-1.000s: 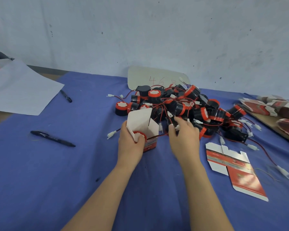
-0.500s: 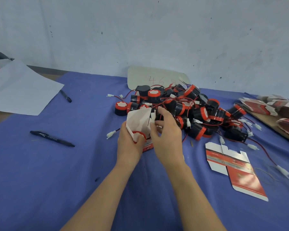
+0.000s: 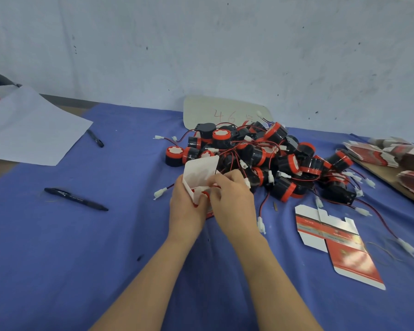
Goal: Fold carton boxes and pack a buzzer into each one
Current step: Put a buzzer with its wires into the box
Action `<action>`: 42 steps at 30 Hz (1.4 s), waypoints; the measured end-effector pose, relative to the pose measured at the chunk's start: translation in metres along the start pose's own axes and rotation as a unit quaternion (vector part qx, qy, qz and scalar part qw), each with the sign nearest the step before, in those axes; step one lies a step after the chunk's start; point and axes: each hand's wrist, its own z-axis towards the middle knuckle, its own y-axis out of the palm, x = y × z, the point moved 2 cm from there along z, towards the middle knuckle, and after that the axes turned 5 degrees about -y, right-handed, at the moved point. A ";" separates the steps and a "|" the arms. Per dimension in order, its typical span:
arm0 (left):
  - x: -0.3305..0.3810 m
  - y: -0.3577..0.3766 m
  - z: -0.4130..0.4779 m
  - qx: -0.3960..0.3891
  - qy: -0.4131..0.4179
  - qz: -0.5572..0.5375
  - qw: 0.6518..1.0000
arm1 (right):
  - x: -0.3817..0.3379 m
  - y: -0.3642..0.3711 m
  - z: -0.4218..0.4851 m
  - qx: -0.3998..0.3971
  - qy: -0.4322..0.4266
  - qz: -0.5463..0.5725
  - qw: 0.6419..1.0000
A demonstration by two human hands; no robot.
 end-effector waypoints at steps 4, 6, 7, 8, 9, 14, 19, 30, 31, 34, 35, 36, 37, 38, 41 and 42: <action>-0.002 0.003 0.001 0.000 -0.009 -0.014 1.000 | -0.007 0.007 -0.001 0.017 -0.011 0.057 0.998; -0.003 0.004 0.001 -0.004 -0.010 -0.031 0.999 | -0.008 0.009 -0.002 0.042 -0.013 0.062 0.997; -0.003 0.004 0.002 -0.002 -0.009 -0.028 1.000 | -0.007 0.008 -0.001 0.061 -0.005 0.066 0.996; -0.003 0.004 0.002 0.000 -0.006 -0.018 1.000 | -0.005 0.007 -0.001 0.076 0.007 0.070 0.995; -0.002 0.004 0.001 0.001 -0.003 -0.011 1.000 | -0.002 0.005 0.000 0.082 0.018 0.073 0.994; -0.003 0.004 0.002 -0.003 -0.016 -0.014 1.000 | -0.002 0.002 -0.003 0.018 0.051 0.064 0.997; 0.000 0.005 0.000 -0.005 -0.014 -0.017 1.000 | -0.001 0.004 -0.003 0.023 0.100 0.183 0.978; 0.005 0.003 -0.008 -0.013 0.038 0.045 0.998 | 0.024 -0.018 0.004 0.006 0.102 0.224 0.969; 0.004 0.003 -0.008 -0.014 0.037 0.049 0.998 | 0.024 -0.019 0.003 0.006 0.093 0.204 0.974; 0.004 0.005 -0.006 -0.011 0.035 0.055 0.998 | 0.015 -0.015 0.001 -0.001 0.035 0.133 0.991; 0.004 0.005 -0.005 -0.010 0.032 0.055 0.998 | 0.010 -0.012 0.000 -0.007 0.014 0.116 0.993; 0.003 0.007 -0.004 -0.010 0.027 0.054 0.998 | 0.005 -0.009 0.000 -0.011 -0.006 0.093 0.996; 0.002 0.007 -0.004 -0.012 0.020 0.053 0.998 | 0.002 -0.006 0.000 -0.014 -0.024 0.064 0.998; 0.002 0.007 -0.004 -0.017 0.013 0.047 0.999 | 0.000 -0.005 0.001 -0.017 -0.037 0.034 0.999; 0.001 0.009 -0.005 -0.020 0.032 0.062 0.997 | 0.001 -0.002 0.003 -0.026 -0.024 -0.003 0.999; 0.001 0.010 -0.005 -0.017 0.039 0.075 0.996 | 0.002 -0.002 0.003 -0.028 -0.008 -0.004 1.000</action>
